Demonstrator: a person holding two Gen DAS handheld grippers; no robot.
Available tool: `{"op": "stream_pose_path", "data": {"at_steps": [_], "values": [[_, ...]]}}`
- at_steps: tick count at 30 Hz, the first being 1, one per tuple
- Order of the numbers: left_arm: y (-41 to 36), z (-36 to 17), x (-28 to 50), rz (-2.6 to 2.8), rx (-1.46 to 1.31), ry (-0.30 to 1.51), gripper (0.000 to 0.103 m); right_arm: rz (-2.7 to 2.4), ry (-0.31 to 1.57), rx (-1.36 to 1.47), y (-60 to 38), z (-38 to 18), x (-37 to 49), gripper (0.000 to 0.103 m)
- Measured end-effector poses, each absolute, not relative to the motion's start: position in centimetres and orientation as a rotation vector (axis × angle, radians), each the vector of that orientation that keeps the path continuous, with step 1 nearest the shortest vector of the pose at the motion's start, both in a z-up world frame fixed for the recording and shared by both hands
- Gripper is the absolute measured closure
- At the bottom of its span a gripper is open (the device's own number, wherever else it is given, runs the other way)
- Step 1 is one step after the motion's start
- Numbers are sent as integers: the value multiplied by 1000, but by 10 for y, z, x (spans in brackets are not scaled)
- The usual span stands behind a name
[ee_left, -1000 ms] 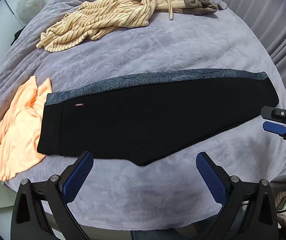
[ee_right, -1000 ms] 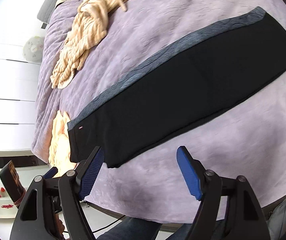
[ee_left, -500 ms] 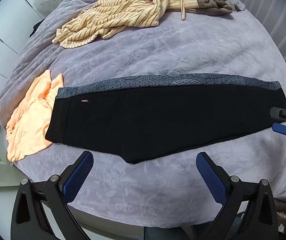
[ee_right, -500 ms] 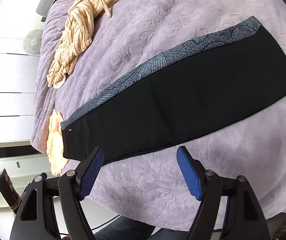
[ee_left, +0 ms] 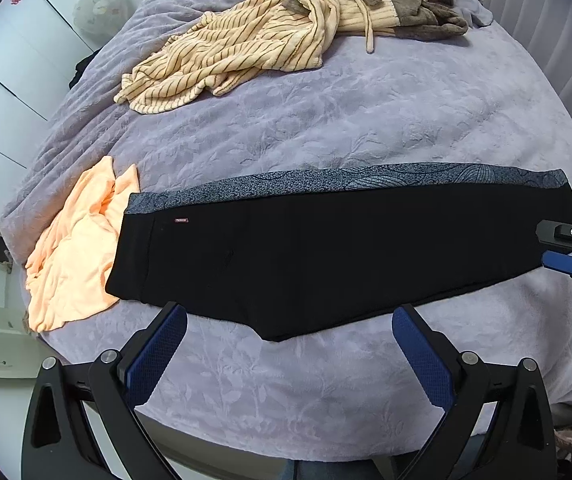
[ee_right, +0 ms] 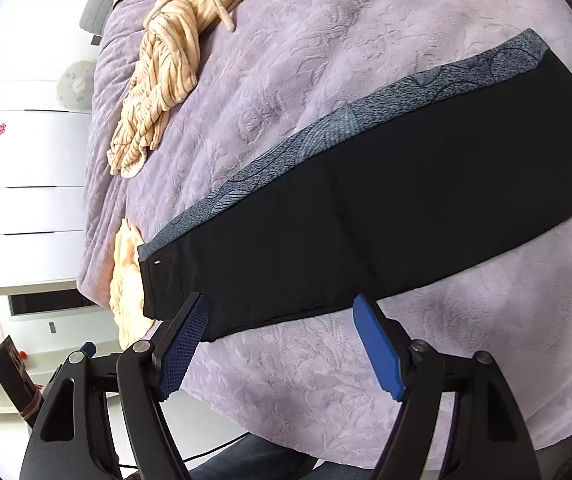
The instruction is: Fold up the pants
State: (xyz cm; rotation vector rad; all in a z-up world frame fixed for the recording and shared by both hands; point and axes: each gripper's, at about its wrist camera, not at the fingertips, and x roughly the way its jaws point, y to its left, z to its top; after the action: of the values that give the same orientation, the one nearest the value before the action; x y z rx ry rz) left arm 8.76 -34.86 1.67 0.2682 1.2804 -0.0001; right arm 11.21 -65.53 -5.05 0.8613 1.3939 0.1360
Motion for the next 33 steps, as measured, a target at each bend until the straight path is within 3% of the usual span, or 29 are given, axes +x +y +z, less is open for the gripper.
{"op": "stream_pose_path", "data": {"at_steps": [16, 33], "values": [[-371, 10, 63, -29, 373, 1299, 0, 69, 1402, 931, -690, -67, 81, 25], [-397, -18, 73, -124, 301, 1376, 0, -7, 1245, 861, -746, -14, 80, 25]]}}
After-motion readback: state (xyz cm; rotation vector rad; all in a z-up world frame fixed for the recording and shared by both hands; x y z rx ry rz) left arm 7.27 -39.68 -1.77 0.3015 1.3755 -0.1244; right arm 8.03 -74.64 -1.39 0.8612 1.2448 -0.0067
